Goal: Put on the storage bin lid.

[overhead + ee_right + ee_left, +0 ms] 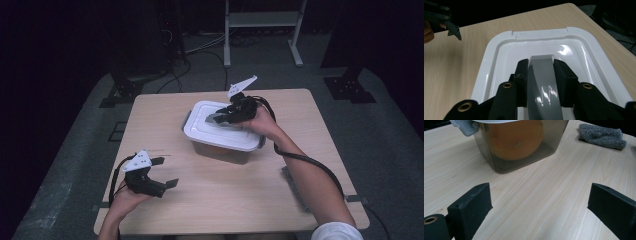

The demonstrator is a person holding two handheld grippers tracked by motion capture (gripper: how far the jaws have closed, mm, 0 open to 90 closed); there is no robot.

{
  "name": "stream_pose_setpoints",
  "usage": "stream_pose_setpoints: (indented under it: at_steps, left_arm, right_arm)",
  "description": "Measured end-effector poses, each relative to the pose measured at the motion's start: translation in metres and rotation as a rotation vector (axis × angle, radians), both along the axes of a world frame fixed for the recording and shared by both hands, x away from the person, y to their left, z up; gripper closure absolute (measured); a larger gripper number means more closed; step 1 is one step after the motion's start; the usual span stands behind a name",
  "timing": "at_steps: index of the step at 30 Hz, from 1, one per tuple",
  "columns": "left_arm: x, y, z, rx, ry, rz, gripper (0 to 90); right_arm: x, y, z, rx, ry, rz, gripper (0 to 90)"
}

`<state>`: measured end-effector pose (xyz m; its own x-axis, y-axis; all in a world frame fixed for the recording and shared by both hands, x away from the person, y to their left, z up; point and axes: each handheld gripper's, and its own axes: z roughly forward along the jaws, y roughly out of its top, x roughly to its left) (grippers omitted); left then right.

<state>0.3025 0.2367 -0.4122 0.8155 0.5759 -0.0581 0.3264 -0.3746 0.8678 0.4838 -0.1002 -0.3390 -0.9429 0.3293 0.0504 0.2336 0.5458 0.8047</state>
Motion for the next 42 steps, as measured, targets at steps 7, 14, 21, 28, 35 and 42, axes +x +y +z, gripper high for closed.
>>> stream_pose_setpoints:
  at_steps: [7, 14, 21, 28, 35, 42]
  left_arm:
    - [0.002, -0.001, 0.0, -0.003, -0.001, -0.005, 4.2]
    - [0.004, -0.004, 0.001, -0.004, -0.006, -0.016, 4.2]
    - [0.005, -0.007, -0.001, 0.005, -0.002, -0.025, 4.1]
    - [0.005, -0.007, 0.0, 0.0, -0.002, -0.022, 4.1]
    - [0.005, -0.008, -0.001, 0.004, -0.002, -0.023, 4.0]
    - [0.005, -0.007, -0.001, 0.004, -0.003, -0.018, 4.0]
  right_arm:
    - [-0.002, -0.004, 0.002, 0.008, 0.004, -0.006, 55.0]
    - [-0.009, -0.011, 0.009, 0.027, 0.002, -0.019, 45.8]
    - [-0.019, -0.023, 0.019, 0.046, -0.015, -0.034, 41.5]
    - [-0.025, -0.037, 0.024, 0.056, -0.019, -0.05, 39.4]
    - [-0.034, -0.049, 0.028, 0.065, -0.021, -0.057, 37.1]
    - [-0.046, -0.062, 0.028, 0.054, -0.025, -0.055, 36.4]
